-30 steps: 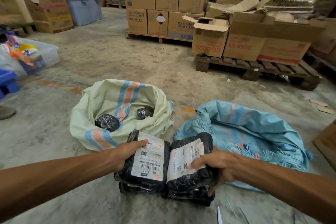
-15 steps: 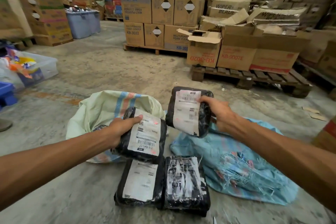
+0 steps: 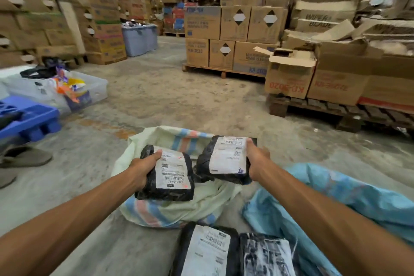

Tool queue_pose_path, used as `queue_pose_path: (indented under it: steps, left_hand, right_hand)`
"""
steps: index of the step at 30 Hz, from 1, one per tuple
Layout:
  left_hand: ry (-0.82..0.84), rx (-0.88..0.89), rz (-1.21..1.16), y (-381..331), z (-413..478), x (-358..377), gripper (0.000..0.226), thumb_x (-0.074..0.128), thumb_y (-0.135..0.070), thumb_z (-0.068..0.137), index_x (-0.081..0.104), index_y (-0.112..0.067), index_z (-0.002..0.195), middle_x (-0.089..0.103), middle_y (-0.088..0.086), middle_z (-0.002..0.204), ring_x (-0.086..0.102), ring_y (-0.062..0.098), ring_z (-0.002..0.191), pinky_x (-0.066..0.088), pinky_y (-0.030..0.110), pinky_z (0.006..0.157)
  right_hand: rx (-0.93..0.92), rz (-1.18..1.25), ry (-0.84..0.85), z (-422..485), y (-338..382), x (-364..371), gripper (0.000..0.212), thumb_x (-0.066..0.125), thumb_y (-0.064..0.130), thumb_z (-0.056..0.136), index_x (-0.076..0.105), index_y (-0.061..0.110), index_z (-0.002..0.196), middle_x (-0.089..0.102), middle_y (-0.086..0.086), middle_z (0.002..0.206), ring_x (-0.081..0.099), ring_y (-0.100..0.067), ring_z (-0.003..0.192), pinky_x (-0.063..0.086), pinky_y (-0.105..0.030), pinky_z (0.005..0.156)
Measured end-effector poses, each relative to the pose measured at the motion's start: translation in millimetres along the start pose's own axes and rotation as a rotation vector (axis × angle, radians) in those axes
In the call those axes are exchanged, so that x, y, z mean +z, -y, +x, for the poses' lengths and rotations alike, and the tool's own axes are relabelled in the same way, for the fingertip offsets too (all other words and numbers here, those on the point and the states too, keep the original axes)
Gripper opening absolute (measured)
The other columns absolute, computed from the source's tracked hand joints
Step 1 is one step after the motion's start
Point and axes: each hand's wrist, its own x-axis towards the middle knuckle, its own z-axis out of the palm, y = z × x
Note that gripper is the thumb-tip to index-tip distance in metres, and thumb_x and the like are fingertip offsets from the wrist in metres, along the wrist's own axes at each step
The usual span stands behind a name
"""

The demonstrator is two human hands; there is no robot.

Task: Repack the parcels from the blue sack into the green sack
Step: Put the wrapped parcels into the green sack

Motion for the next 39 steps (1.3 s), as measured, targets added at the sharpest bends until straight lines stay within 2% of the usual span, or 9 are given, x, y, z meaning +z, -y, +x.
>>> queue_pose_path:
  steps: [5,10,16,21,25,27,31,35,39]
  left_hand:
    - [0.023,-0.032,0.143,5,55,-10,0.033,0.075,-0.026,0.087,0.065,0.004,0.097,0.071,0.02,0.091,0.069,0.031,0.076,0.058,0.044,0.077]
    - [0.209,-0.132,0.307,-21,108,-11,0.031,0.065,-0.03,0.095,0.067,-0.001,0.104,0.074,0.018,0.091,0.07,0.03,0.075,0.057,0.036,0.063]
    - [0.245,-0.171,0.351,-13,156,-14,0.035,0.055,-0.035,0.1,0.066,-0.001,0.1,0.073,0.01,0.066,0.069,0.024,0.062,0.053,0.028,0.05]
    - [0.205,-0.183,0.182,-1,192,-35,0.039,0.063,-0.039,0.094,0.07,-0.003,0.108,0.074,0.02,0.101,0.072,0.031,0.081,0.058,0.038,0.067]
    - [0.147,-0.179,0.111,11,212,-46,0.04,0.067,-0.04,0.091,0.07,-0.003,0.105,0.073,0.021,0.104,0.071,0.035,0.092,0.057,0.046,0.082]
    - [0.082,-0.148,0.132,20,217,-47,0.045,0.067,-0.044,0.09,0.07,-0.003,0.105,0.073,0.021,0.102,0.071,0.037,0.093,0.057,0.047,0.085]
    - [-0.168,0.051,0.572,35,224,-45,0.066,0.063,-0.059,0.087,0.067,0.003,0.107,0.07,0.017,0.105,0.066,0.033,0.094,0.053,0.039,0.087]
    - [-0.2,0.252,1.026,38,212,-52,0.068,0.061,-0.072,0.078,0.06,-0.004,0.087,0.067,0.012,0.089,0.061,0.027,0.078,0.044,0.033,0.064]
    - [-0.195,0.337,1.35,31,194,-71,0.1,0.073,-0.081,0.055,0.049,-0.009,0.12,0.064,0.009,0.114,0.063,0.027,0.1,0.052,0.036,0.079]
  right_hand:
    - [-0.377,-0.707,-0.061,26,-12,74,0.05,0.062,0.058,0.086,0.054,0.019,0.118,0.065,-0.007,0.107,0.063,-0.033,0.1,0.05,-0.034,0.081]
    - [-0.383,-0.908,0.032,68,-14,140,0.047,0.067,0.055,0.082,0.067,0.016,0.11,0.07,-0.007,0.106,0.066,-0.032,0.099,0.054,-0.035,0.082]
    - [-0.197,-0.765,0.138,143,-59,157,0.053,0.061,0.051,0.087,0.066,0.006,0.114,0.07,-0.011,0.11,0.067,-0.031,0.096,0.057,-0.041,0.088]
    - [-0.083,-0.48,0.129,174,-75,158,0.069,0.065,0.049,0.089,0.046,0.001,0.135,0.067,-0.013,0.115,0.066,-0.028,0.1,0.056,-0.037,0.082]
    - [0.001,-0.368,0.303,179,-81,159,0.045,0.064,0.043,0.09,0.065,0.008,0.12,0.075,-0.011,0.104,0.072,-0.03,0.097,0.058,-0.049,0.09]
    - [0.009,-0.385,0.427,173,-94,157,0.058,0.066,0.051,0.083,0.06,0.018,0.13,0.071,-0.008,0.12,0.07,-0.026,0.106,0.055,-0.048,0.096]
    - [-0.389,-1.045,0.368,153,-120,143,0.094,0.047,0.078,0.082,0.016,0.03,0.157,0.034,-0.011,0.158,0.035,-0.032,0.143,0.029,-0.046,0.119]
    - [-0.609,-1.554,0.279,131,-88,123,0.11,0.046,0.085,0.076,-0.001,0.028,0.158,0.01,-0.01,0.165,0.015,-0.03,0.151,0.016,-0.043,0.121]
    - [-0.647,-2.123,0.184,123,-53,100,0.112,0.043,0.082,0.08,-0.009,0.021,0.159,-0.008,-0.005,0.166,-0.005,-0.023,0.154,0.0,-0.044,0.123]
